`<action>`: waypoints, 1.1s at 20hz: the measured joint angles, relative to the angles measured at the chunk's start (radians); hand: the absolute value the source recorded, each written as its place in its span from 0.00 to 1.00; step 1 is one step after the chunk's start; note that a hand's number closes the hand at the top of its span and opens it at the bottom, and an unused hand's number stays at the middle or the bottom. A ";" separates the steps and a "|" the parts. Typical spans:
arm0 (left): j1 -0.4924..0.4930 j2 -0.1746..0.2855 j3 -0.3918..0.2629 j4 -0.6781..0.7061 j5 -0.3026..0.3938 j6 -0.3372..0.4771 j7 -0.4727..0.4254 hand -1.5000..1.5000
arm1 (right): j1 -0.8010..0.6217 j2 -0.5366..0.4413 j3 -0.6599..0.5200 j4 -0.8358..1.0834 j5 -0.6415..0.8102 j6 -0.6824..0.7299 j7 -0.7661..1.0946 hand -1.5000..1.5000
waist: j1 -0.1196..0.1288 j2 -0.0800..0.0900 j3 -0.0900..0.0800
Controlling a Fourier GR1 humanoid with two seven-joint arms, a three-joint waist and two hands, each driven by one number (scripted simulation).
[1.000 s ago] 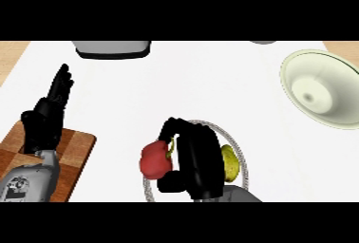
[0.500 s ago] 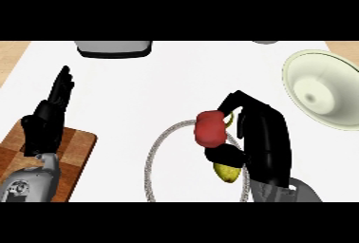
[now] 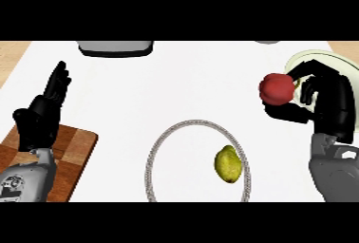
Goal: Pick the bell pepper from the placemat and place it in the bowl
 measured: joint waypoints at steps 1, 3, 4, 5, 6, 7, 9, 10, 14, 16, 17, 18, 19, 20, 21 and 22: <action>0.009 -0.003 -0.002 -0.012 0.001 0.000 0.003 0.50 | 0.001 -0.020 -0.038 0.013 -0.035 0.001 -0.037 1.00 | 0.000 0.000 0.000; 0.024 -0.010 -0.010 -0.024 -0.005 0.000 -0.001 0.50 | -0.004 -0.052 -0.095 0.087 -0.058 -0.018 -0.118 1.00 | 0.003 0.000 0.000; 0.032 -0.013 -0.013 -0.032 -0.005 0.000 -0.005 0.50 | 0.002 -0.061 -0.114 0.124 -0.058 -0.035 -0.160 1.00 | 0.004 0.000 0.000; 0.026 -0.011 -0.011 -0.025 -0.004 -0.004 -0.004 0.50 | -0.006 -0.070 -0.130 0.169 -0.055 -0.046 -0.191 1.00 | 0.004 0.000 0.000; 0.021 -0.009 -0.005 -0.013 -0.004 -0.004 -0.011 0.50 | -0.009 -0.085 -0.155 0.216 -0.064 -0.058 -0.235 1.00 | 0.005 0.001 0.000; 0.021 -0.010 -0.006 -0.006 -0.004 -0.007 -0.019 0.50 | -0.027 -0.106 -0.177 0.267 -0.067 -0.059 -0.264 1.00 | 0.006 0.002 0.000; 0.004 -0.018 -0.009 0.008 -0.005 -0.004 -0.018 0.50 | -0.062 -0.143 -0.206 0.379 -0.049 -0.074 -0.318 1.00 | 0.012 0.005 0.000; -0.006 -0.021 -0.011 0.019 -0.010 0.000 -0.019 0.50 | -0.070 -0.157 -0.217 0.431 -0.033 -0.091 -0.342 1.00 | 0.013 0.006 0.000; -0.011 -0.020 -0.010 0.025 -0.009 -0.007 -0.024 0.50 | -0.140 -0.207 -0.264 0.657 -0.001 -0.148 -0.459 1.00 | 0.020 0.007 0.000; -0.015 -0.025 -0.019 0.011 -0.015 -0.006 -0.014 0.50 | -0.182 -0.223 -0.290 0.784 0.004 -0.183 -0.524 1.00 | 0.025 0.008 0.001; -0.016 -0.028 -0.024 -0.005 -0.016 -0.006 -0.001 0.50 | -0.204 -0.234 -0.307 0.846 0.001 -0.196 -0.553 1.00 | 0.029 0.008 0.001; -0.018 -0.033 -0.029 0.000 -0.019 -0.005 -0.003 0.50 | -0.215 -0.235 -0.322 0.905 -0.004 -0.219 -0.591 1.00 | 0.030 0.009 0.001; -0.020 -0.030 -0.027 -0.008 -0.015 -0.011 0.006 0.50 | -0.241 -0.233 -0.338 0.959 -0.018 -0.222 -0.615 1.00 | 0.032 0.010 0.002; -0.023 -0.030 -0.026 -0.005 -0.014 -0.011 0.005 0.50 | -0.261 -0.242 -0.362 1.005 -0.040 -0.217 -0.640 1.00 | 0.036 0.012 0.002; -0.026 -0.031 -0.025 -0.002 -0.014 -0.009 0.003 0.50 | -0.275 -0.243 -0.380 1.051 -0.059 -0.212 -0.663 0.00 | 0.039 0.014 0.002; -0.024 -0.036 -0.031 0.002 -0.020 -0.006 -0.003 0.50 | -0.292 -0.252 -0.397 1.094 -0.077 -0.192 -0.681 0.00 | 0.042 0.015 0.003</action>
